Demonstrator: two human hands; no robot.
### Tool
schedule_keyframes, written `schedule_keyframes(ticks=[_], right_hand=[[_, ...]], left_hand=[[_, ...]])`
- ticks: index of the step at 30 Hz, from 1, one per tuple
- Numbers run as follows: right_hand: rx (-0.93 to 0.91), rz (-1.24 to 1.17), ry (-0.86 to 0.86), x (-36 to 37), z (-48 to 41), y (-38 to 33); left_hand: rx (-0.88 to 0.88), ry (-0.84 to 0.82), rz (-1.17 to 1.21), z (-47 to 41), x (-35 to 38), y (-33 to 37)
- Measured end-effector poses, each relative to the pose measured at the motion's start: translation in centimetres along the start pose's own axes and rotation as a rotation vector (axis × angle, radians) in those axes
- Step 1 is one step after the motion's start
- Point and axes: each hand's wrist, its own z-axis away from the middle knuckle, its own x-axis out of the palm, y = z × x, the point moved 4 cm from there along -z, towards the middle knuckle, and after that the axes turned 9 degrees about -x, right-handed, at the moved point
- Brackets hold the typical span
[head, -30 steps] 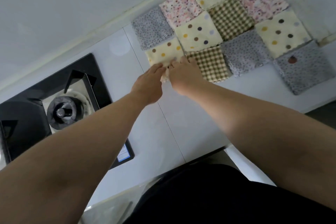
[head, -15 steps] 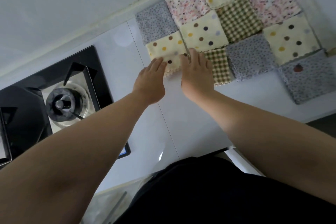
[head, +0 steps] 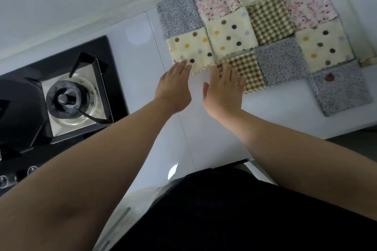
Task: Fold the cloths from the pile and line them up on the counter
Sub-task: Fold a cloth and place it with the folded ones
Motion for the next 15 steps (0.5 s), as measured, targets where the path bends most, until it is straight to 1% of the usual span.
schedule_keyframes(ticks=[2,4,6,8,10,13,15], right_hand=[[-0.066,-0.065,0.080,-0.2,0.2,-1.9],[-0.126,-0.162,0.133,-0.1,0.6,-4.6],[-0.161,-0.260,0.175,0.1,1.3,-7.3],[-0.218,-0.363,0.156,0.5,2.2,-10.4],[-0.277,-0.446,0.089,0.9,3.2,-13.6],[-0.354,-0.493,0.055,1.2,5.2,-18.4],[-0.411,-0.512,0.034,1.1,6.8,-21.4]], left_hand=[[-0.122,-0.002,0.128,1.6,-0.3,-0.8],[-0.321,-0.009,0.298,3.7,-0.3,-2.8],[-0.472,0.005,0.422,6.2,-0.1,-5.1],[-0.573,0.026,0.502,8.9,0.3,-7.7],[-0.672,0.058,0.599,11.7,0.7,-10.6],[-0.820,0.130,0.762,15.8,1.1,-15.4],[-0.878,0.189,0.825,18.3,1.3,-18.6]])
